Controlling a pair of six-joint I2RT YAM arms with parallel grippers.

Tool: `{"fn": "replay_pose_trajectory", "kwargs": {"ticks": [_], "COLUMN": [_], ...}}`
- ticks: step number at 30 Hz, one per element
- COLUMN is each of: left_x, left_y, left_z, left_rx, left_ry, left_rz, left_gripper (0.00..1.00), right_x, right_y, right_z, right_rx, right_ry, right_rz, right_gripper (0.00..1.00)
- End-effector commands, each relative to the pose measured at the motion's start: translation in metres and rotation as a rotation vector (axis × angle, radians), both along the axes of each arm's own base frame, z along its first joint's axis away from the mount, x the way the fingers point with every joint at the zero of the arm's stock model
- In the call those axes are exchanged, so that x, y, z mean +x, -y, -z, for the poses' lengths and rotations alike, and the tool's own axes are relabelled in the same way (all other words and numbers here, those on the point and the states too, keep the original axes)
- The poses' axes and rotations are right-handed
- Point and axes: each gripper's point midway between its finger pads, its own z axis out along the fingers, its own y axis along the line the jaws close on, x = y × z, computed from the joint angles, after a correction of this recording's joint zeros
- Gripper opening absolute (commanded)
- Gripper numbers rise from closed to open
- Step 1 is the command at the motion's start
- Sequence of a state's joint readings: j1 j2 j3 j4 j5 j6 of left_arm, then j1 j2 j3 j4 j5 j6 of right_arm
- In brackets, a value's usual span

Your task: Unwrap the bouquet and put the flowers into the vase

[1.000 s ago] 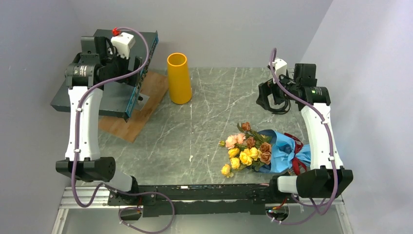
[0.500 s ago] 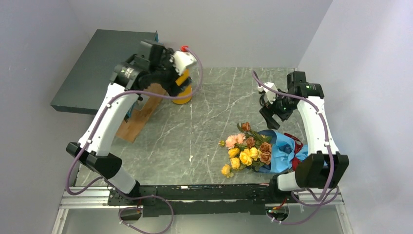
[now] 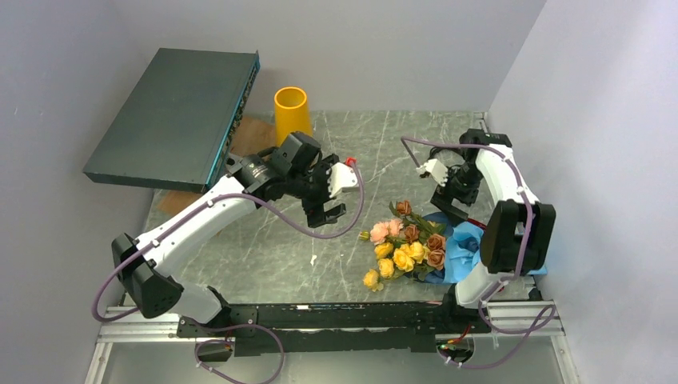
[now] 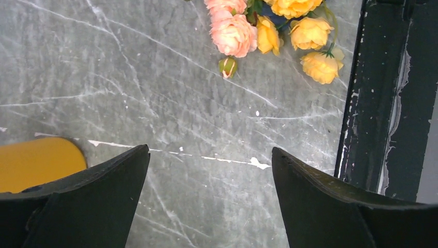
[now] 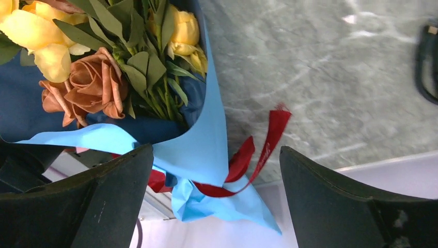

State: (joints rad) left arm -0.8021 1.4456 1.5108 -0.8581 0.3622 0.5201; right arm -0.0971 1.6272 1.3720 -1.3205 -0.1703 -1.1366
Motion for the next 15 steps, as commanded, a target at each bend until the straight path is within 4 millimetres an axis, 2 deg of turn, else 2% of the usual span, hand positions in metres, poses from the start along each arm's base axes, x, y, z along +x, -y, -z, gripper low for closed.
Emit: {"fn": "replay_pose_trajectory", "kwargs": {"ticks": [1,3,5,11,14,15], "left_x": [-0.011,-0.018,-0.023,-0.030,-0.035,-0.036], "left_y": [0.011,0.011,0.012,0.010,0.009,0.009], "left_z": [-0.021,-0.015,-0.007,0.015,0.024,0.028], "left_rx": [-0.137,-0.148,-0.155,-0.144,-0.139,-0.138], "left_ry": [0.066,0.052,0.037,-0.002,-0.020,-0.022], "left_rz": [0.088,0.117,0.135,0.140,0.144,0.147], "left_gripper": [0.93,0.91,0.89,0.81,0.78,0.77], "right_x": [-0.017,-0.018,-0.018,-0.006,0.007,0.013], "right_y": [-0.009,-0.013,-0.021,-0.052,-0.070,-0.076], "right_z": [0.019,0.029,0.037,0.043,0.042,0.041], "right_rx": [0.060,0.079,0.105,0.216,0.274,0.292], "right_ry": [-0.141,-0.169,-0.192,-0.193,-0.159,-0.146], "right_rz": [-0.075,-0.073,-0.059,0.026,0.097,0.126], "right_gripper": [0.92,0.89,0.79,0.22,0.00,0.00]}}
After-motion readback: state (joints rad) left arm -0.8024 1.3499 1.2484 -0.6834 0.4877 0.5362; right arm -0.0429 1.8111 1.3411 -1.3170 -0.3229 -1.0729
